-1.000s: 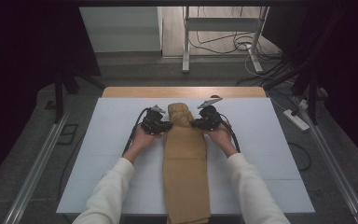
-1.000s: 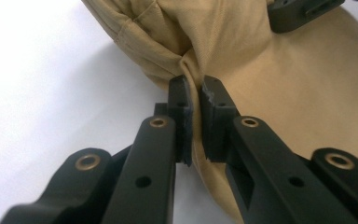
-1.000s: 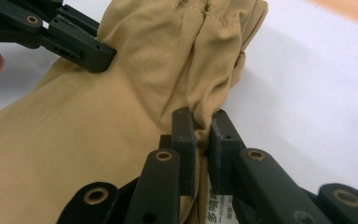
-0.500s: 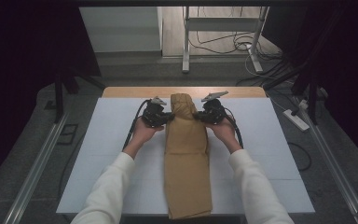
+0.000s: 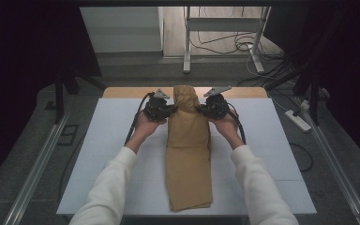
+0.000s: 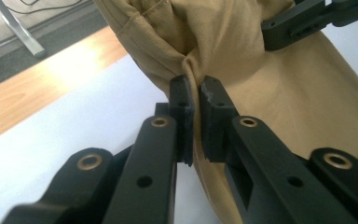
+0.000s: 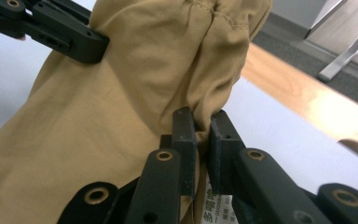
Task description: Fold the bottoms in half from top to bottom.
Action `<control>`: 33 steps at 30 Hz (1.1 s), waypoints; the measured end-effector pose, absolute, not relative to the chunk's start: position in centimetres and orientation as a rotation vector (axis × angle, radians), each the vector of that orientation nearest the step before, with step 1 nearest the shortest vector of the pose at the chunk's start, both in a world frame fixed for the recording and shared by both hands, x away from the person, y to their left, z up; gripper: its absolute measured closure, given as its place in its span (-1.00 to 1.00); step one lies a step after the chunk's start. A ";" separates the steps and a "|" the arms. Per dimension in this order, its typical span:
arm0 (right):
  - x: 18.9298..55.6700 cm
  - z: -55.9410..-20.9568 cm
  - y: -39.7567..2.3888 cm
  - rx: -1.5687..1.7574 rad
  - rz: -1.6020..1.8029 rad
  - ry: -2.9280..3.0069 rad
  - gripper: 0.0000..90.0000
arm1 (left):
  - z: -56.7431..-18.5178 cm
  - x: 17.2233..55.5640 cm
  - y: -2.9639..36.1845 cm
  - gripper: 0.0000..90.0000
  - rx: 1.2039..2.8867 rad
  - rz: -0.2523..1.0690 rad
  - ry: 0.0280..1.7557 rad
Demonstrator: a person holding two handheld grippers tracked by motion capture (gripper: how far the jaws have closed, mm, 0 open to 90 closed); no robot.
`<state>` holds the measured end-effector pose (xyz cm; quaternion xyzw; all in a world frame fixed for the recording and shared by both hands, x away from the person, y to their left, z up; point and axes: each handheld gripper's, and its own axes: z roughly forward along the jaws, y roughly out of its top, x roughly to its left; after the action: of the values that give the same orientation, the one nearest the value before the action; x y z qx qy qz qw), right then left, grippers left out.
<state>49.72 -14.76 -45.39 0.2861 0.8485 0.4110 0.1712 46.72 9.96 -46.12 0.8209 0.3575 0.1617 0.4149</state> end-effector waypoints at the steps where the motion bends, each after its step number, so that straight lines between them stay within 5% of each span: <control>1: 49.7 -45.6 -14.8 0.818 1.174 2.407 0.83 | -46.3 46.7 9.9 0.86 2.065 0.403 0.897; 33: 46.9 -46.7 -15.3 0.789 1.232 2.444 0.84 | -47.6 43.6 10.4 0.86 2.071 0.379 0.857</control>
<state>46.92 -15.34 -46.69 0.2741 0.8488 0.4278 0.1462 43.63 10.38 -47.58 0.8265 0.3421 0.1512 0.4207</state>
